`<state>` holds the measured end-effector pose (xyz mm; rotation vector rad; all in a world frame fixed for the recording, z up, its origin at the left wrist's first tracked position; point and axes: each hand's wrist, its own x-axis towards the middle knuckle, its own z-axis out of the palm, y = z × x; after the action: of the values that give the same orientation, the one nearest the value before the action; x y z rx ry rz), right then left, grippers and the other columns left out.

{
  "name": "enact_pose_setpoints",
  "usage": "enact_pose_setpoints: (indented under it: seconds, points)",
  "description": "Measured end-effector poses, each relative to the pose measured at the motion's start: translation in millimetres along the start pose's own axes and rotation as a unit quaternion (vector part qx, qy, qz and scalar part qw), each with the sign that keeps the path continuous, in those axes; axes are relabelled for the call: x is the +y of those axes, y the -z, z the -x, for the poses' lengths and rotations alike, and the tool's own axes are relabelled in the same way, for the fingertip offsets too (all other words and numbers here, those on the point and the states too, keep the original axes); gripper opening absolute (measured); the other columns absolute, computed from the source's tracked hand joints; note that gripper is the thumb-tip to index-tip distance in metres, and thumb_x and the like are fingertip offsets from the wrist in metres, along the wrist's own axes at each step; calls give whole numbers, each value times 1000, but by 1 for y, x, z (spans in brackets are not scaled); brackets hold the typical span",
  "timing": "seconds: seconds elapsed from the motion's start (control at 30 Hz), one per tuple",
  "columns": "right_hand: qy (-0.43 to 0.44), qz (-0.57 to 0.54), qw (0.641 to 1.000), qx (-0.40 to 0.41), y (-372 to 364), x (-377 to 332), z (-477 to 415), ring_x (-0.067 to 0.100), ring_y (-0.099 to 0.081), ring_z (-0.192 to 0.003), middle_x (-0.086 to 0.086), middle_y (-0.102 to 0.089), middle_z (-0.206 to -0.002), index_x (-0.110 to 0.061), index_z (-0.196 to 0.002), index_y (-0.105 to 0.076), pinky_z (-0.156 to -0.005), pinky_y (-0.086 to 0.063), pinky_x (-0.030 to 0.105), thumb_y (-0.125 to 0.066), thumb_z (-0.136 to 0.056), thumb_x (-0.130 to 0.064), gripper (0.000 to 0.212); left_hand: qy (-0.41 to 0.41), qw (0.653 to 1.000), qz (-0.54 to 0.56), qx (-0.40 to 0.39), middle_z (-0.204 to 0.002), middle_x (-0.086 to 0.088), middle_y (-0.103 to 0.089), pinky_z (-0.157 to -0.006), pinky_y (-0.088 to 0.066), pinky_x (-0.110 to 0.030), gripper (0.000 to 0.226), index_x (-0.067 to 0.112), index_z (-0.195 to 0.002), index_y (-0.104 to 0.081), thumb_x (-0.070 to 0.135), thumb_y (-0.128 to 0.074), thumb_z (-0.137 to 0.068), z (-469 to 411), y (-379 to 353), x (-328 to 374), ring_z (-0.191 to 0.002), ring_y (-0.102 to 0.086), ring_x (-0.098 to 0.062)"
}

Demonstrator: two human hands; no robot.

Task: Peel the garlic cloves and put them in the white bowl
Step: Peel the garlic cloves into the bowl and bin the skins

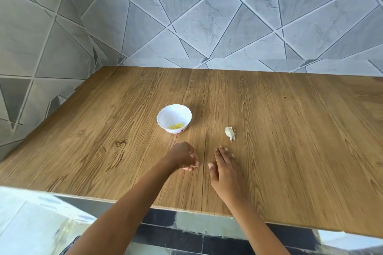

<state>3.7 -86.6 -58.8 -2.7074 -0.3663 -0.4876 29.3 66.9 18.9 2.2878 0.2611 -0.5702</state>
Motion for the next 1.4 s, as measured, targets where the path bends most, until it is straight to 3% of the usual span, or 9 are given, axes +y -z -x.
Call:
enact_pose_setpoints:
  seconds: [0.23,0.37,0.43,0.57,0.87,1.07,1.13,1.27,1.4]
  points:
    - [3,-71,997,-6,3,3,0,29,-60,-115,14,-64,-121,-1,-113,-66,-98,-39,42,-51,-87,-26,39,-89,990,-85,63,-58,5,-62,-67,-53,-22,11,12,-71,-67,6,-71,-79,4,-6,-5,-52,-58,-4]
    - [-13,-257,966,-18,16,3,-1,17,-64,-102,5,-67,-113,-7,-116,-65,-88,-49,24,-62,-90,-11,27,-82,985,147,46,-65,-4,-65,-60,-52,-19,2,1,-83,-68,1,-70,-82,10,-6,-22,-59,-61,-10]
    - [-67,-378,921,-65,27,-3,-4,10,-66,-91,-3,-67,-104,-13,-115,-64,-79,-52,18,-61,-91,-10,24,-77,955,284,28,-72,-7,-67,-64,-53,-18,12,-4,-93,-68,3,-69,-83,13,-6,-26,-66,-64,-10]
    - [-247,-609,738,-153,41,-19,-13,9,-68,-70,0,-72,-78,-10,-97,-69,-65,-54,18,-63,-88,-10,11,-99,928,358,9,-80,-9,-71,-67,-54,-19,17,-5,-99,-67,5,-67,-85,19,-7,-25,-72,-68,-12]
    - [-299,-619,690,-228,35,-22,-29,12,-63,-67,5,-68,-74,-5,-87,-68,-67,-54,21,-67,-84,-10,6,-124,936,328,32,-73,-8,-63,-64,-48,-18,12,0,-91,-67,11,-68,-85,19,-7,-32,-62,-57,-7]
    - [-392,-672,547,-308,41,-22,-35,6,-60,-54,3,-62,-64,1,-85,-63,-49,-49,14,-58,-88,-1,6,-221,943,242,55,-83,-11,-71,-75,-54,-23,9,0,-87,-69,6,-71,-80,20,-4,-36,-77,-67,-15]
    - [-407,-674,527,-320,44,-21,-37,5,-60,-50,3,-62,-60,4,-90,-63,-47,-49,13,-59,-88,-1,7,-266,943,184,80,-82,-4,-71,-76,-53,-20,7,3,-86,-70,6,-72,-80,20,-3,-37,-79,-68,-10]
    - [-388,-653,577,-300,41,-25,-39,7,-60,-53,4,-62,-65,8,-100,-64,-50,-50,14,-61,-88,-5,17,-332,926,91,152,-80,6,-70,-70,-51,-14,10,6,-86,-73,11,-75,-78,17,-2,-40,-75,-67,-3]
    - [-244,-558,765,-208,33,-27,-34,7,-57,-63,-1,-65,-71,0,-88,-64,-63,-50,18,-60,-91,-10,11,-270,944,139,130,-69,3,-66,-65,-49,-15,9,5,-84,-69,14,-70,-84,15,-6,-40,-63,-61,-2]
